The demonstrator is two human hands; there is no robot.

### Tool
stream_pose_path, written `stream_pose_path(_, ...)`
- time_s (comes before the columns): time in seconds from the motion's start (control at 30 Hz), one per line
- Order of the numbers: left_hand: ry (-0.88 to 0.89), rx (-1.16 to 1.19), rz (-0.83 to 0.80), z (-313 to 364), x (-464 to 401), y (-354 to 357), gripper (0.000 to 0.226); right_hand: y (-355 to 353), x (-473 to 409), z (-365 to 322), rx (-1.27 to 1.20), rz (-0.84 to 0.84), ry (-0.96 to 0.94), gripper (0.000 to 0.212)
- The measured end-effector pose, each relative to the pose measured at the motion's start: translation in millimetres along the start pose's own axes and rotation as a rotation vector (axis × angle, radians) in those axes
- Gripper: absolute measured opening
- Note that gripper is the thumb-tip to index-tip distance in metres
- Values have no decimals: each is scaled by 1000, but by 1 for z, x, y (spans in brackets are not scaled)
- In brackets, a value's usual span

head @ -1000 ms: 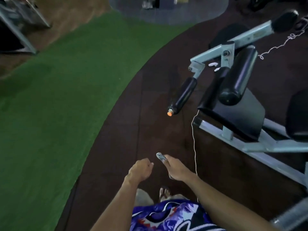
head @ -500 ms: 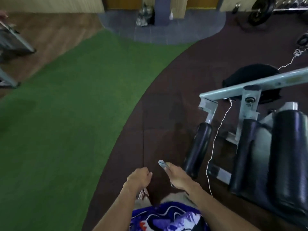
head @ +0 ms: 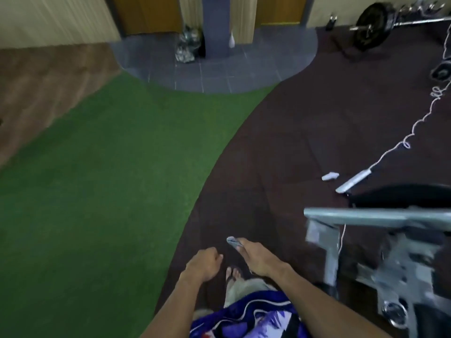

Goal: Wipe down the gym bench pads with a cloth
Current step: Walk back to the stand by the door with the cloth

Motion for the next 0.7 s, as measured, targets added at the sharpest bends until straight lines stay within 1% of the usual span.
stream_pose_path(0.1,9,44,20,33,-56,-78,38,-88,-53,-32,-2,14,-55,40)
stream_pose_path(0.17,19,56,38,54,-97,-130,39,-135,-97,-45,13,33,-50,40)
stream_pose_path(0.33,55,-19,4,104,-208,-260,43,-243,-228,-74,3,71,-15,36)
stream_pose_path(0.53,69,-106,-27,160,-331,-433,37,-391,-369,-127,-78,113,-31,40)
stream_pose_path(0.63,90,-129,-26,194,-383,-513,35,-464,-424,-155,-71,126,-26,39)
stream_pose_path(0.7,112,-138,-14,217,-427,-560,33,-509,-471,-162,-72,136,-9,38)
Point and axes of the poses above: each hand's wrist, its own x-axis away from the middle knuckle, its own y-axis out of the palm, z = x × y, the point moved 4 cm from there along -x, towards the middle knuckle, and after that the axes turned 3 degrees about -z, right-handed, at the moved point
